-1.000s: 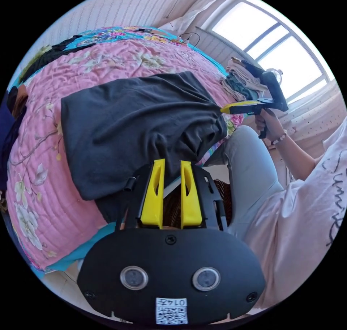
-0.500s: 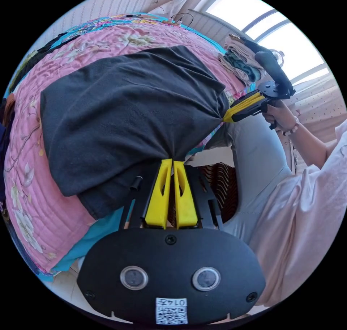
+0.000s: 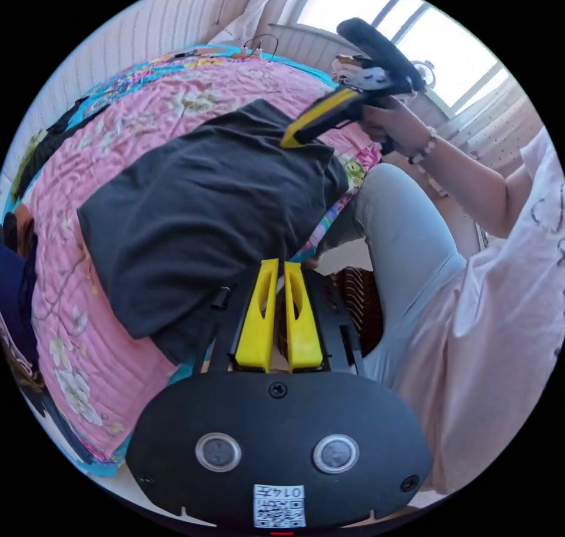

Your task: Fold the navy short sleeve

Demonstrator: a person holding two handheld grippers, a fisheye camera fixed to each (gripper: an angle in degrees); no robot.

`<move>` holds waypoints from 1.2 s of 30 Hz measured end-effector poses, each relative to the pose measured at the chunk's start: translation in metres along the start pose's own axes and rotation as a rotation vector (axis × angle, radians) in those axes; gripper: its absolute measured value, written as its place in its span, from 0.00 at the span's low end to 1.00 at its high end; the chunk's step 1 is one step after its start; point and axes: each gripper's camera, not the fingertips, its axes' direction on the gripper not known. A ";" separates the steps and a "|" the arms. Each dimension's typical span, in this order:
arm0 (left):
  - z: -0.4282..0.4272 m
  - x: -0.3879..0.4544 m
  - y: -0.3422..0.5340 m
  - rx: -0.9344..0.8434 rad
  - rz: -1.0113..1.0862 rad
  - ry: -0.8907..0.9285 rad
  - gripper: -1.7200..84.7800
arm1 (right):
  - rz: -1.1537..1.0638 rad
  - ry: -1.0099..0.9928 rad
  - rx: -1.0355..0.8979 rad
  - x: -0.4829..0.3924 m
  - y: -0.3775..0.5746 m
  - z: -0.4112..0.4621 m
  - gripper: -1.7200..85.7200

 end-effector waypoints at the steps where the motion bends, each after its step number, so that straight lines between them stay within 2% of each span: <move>1: 0.008 0.006 -0.010 0.013 0.022 -0.008 0.01 | -0.013 0.019 0.016 0.001 -0.025 0.000 0.02; 5: 0.048 0.019 -0.029 0.054 0.027 0.004 0.01 | 0.007 0.285 -0.039 0.009 -0.093 0.041 0.02; 6: 0.057 0.020 -0.029 0.043 0.021 0.011 0.01 | 0.011 0.294 -0.079 0.012 -0.098 0.054 0.02; 7: 0.079 0.021 -0.028 -0.021 0.022 0.036 0.01 | 0.021 0.277 -0.226 0.021 -0.104 0.089 0.02; 8: 0.105 0.024 -0.026 -0.149 0.042 0.093 0.01 | 0.012 0.298 -0.109 0.020 -0.102 0.085 0.01; 10: 0.131 0.028 -0.015 -0.239 0.035 0.152 0.01 | -0.019 0.317 -0.141 0.021 -0.104 0.087 0.01; 11: 0.124 0.033 -0.008 -0.155 0.024 0.132 0.01 | -0.024 0.309 -0.165 0.024 -0.106 0.085 0.01; 15: 0.088 0.049 0.004 -0.040 0.067 0.077 0.01 | -0.020 0.200 -0.168 0.046 -0.108 0.062 0.01; 18: 0.053 0.059 0.007 0.044 0.123 0.069 0.01 | 0.095 0.094 0.020 0.074 -0.081 0.013 0.02; 20: 0.031 0.066 0.010 0.165 0.136 -0.007 0.02 | 0.208 0.071 0.136 0.097 -0.035 -0.019 0.02; 22: 0.024 0.072 0.008 0.256 0.155 -0.032 0.07 | 0.320 0.090 0.139 0.113 0.004 -0.030 0.04; 25: 0.031 0.084 -0.004 0.339 0.185 -0.017 0.14 | 0.479 0.098 0.020 0.132 0.065 -0.024 0.11; 31: 0.065 0.118 -0.040 0.283 0.239 0.009 0.21 | 0.622 -0.098 -0.127 0.158 0.127 0.010 0.14; 34: 0.085 0.126 -0.055 0.192 0.232 0.063 0.27 | 0.624 -0.148 -0.116 0.167 0.134 0.010 0.08; 36: 0.087 0.133 -0.060 0.186 0.256 0.060 0.27 | 0.614 -0.216 -0.071 0.171 0.139 0.001 0.05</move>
